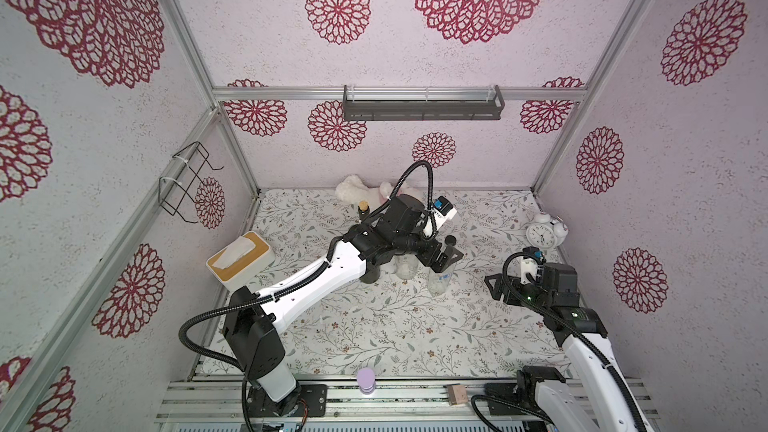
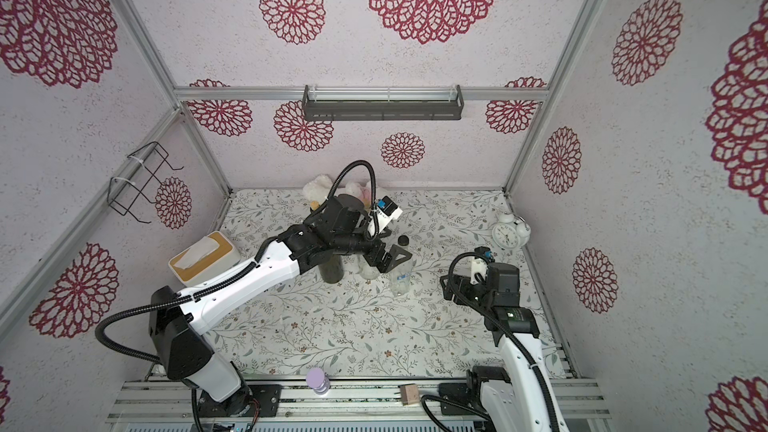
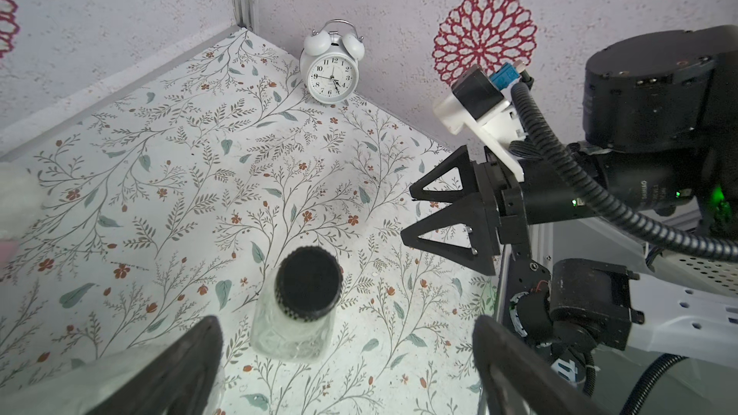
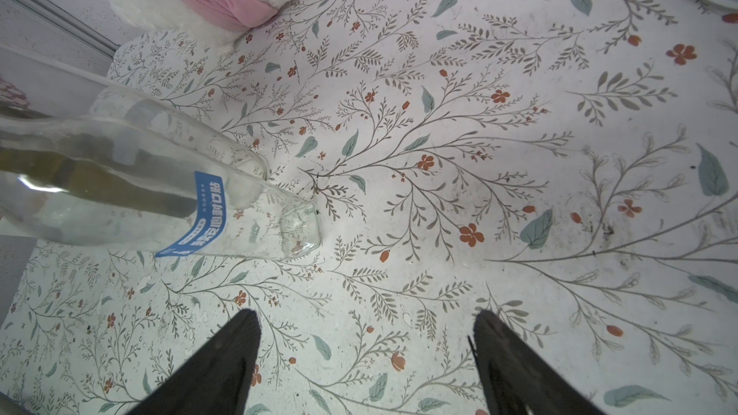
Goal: Remove the label from the bottle
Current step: Adjust the bottle at the center of the board.
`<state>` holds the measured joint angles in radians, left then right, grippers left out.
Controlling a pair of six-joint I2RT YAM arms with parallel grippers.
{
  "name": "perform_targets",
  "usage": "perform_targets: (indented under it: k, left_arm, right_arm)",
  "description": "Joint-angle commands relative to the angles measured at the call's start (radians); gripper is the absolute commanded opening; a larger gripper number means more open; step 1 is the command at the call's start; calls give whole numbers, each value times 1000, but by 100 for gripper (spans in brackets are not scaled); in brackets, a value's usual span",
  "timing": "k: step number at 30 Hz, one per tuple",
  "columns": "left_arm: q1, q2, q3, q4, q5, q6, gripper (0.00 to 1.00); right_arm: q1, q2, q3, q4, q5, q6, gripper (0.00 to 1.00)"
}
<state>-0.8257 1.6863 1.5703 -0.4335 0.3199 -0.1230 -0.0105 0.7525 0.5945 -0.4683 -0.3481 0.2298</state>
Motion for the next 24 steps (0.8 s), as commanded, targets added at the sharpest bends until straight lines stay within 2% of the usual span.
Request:
perform_targets:
  k: [1, 8, 12, 15, 24]
  left_arm:
    - [21, 37, 19, 64, -3, 26, 99]
    - [33, 87, 39, 81, -14, 34, 92]
    - [33, 102, 55, 81, -20, 40, 76]
    - [33, 111, 64, 80, -17, 46, 71]
    - [31, 128, 69, 69, -13, 55, 70]
  right_arm:
    - [3, -20, 3, 22, 12, 10, 86]
    - [6, -27, -1, 21, 23, 13, 85]
    - [7, -25, -2, 22, 25, 11, 85]
    - [7, -30, -5, 20, 29, 11, 85]
    - [9, -25, -5, 19, 34, 9, 85]
